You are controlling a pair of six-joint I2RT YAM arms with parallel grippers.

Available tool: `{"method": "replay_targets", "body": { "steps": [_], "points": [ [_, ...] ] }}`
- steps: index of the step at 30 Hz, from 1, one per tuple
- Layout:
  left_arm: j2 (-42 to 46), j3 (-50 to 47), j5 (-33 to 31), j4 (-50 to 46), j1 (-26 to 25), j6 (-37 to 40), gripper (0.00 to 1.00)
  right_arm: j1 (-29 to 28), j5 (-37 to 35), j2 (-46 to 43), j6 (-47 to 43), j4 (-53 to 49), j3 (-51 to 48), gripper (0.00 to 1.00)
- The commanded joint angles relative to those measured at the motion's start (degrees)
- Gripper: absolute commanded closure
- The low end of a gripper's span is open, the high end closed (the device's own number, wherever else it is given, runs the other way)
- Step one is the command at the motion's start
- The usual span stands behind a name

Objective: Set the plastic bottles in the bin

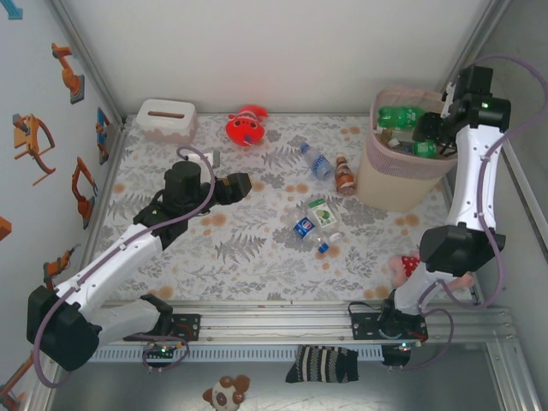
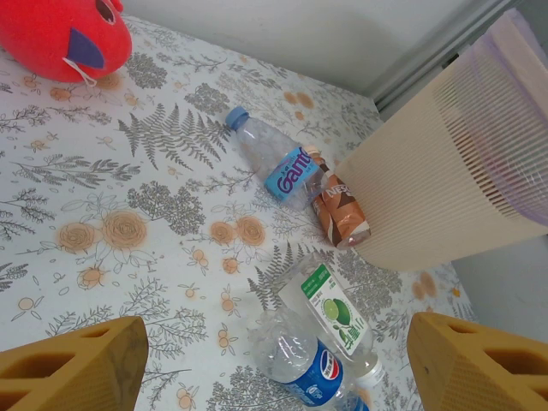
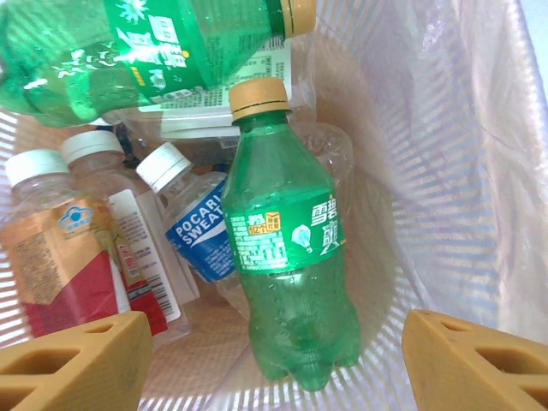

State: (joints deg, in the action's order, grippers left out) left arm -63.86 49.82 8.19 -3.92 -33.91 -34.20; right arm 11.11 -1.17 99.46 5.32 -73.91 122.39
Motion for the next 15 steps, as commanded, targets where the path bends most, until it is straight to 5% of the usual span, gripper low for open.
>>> {"method": "replay_targets", "body": {
  "steps": [1, 9, 15],
  "points": [
    [1.3, 1.72, 0.38, -0.05, 0.37, -0.52, 0.21, 0.24, 2.87, -3.06, 1.27, -0.13, 1.73, 0.26],
    [1.62, 1.68, -0.14, -0.34, 0.39, -0.52, 0.21, -5.07, 6.35, -8.23, 1.92, 1.31, 0.07, 0.3],
    [1.97, 1.68, -0.45, -0.89, 0.42, -0.61, 0.21, -15.15, 2.92, -9.97, 1.37, 0.78, -2.71, 0.31]
  ]
}}
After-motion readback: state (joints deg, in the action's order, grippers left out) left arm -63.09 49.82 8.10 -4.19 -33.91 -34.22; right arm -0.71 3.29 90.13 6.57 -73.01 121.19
